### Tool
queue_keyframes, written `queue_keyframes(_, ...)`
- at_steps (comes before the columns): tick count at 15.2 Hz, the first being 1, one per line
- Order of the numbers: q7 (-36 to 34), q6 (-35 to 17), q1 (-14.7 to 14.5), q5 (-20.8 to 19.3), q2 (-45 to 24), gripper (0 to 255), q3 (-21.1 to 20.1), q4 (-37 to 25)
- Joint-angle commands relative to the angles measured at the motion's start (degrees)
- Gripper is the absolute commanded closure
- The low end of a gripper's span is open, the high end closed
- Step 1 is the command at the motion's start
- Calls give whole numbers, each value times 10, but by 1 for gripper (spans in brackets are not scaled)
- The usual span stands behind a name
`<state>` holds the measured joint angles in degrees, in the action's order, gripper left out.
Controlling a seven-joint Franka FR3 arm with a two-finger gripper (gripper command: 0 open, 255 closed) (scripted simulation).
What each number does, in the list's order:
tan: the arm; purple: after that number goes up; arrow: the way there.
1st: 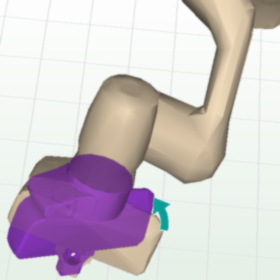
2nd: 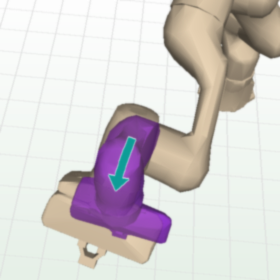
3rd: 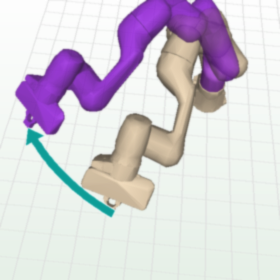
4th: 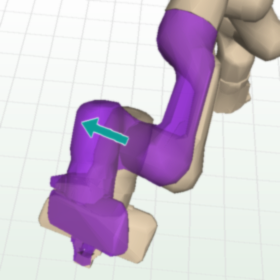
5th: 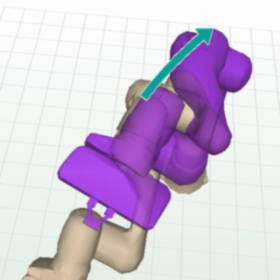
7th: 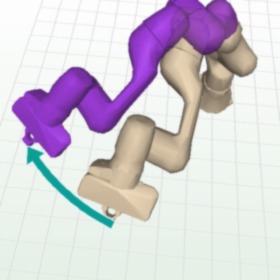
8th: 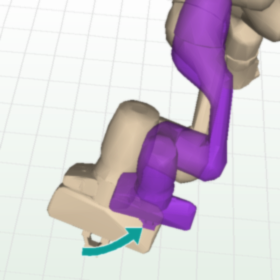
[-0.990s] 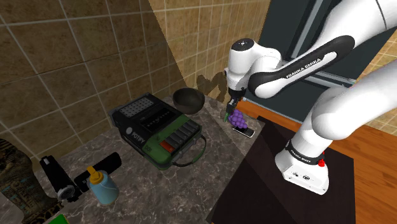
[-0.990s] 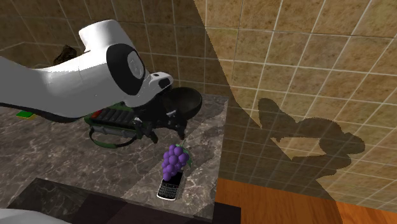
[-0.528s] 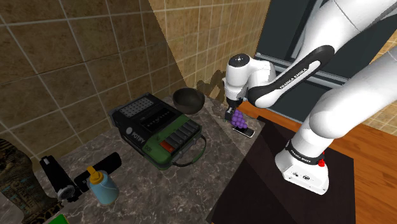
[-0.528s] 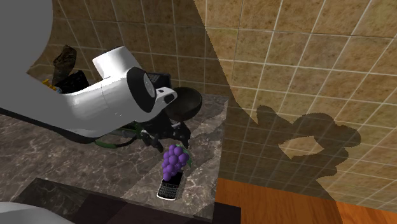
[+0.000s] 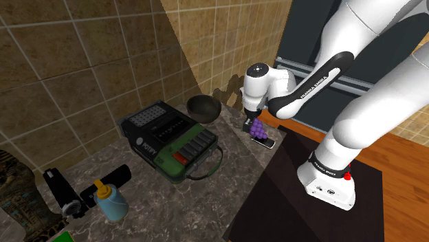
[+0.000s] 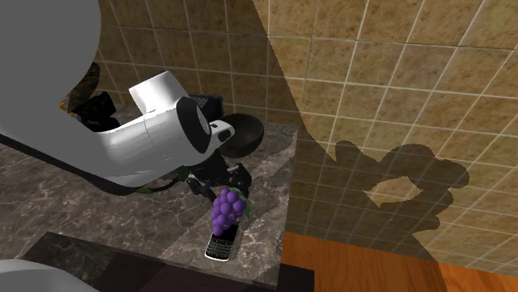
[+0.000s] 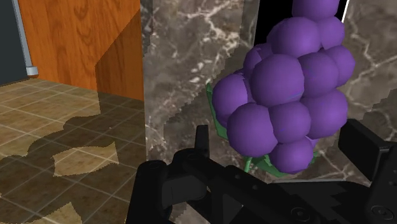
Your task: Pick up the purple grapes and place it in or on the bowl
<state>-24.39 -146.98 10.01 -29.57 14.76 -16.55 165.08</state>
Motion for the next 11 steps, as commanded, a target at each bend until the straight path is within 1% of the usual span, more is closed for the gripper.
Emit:
queue_keyframes(1, 0, 0, 0, 0, 0, 0, 0, 0)
queue_keyframes(2, 0, 0, 0, 0, 0, 0, 0, 0)
queue_keyframes(3, 0, 0, 0, 0, 0, 255, 0, 0)
queue_keyframes(11, 0, -1, 0, -1, 0, 255, 0, 0)
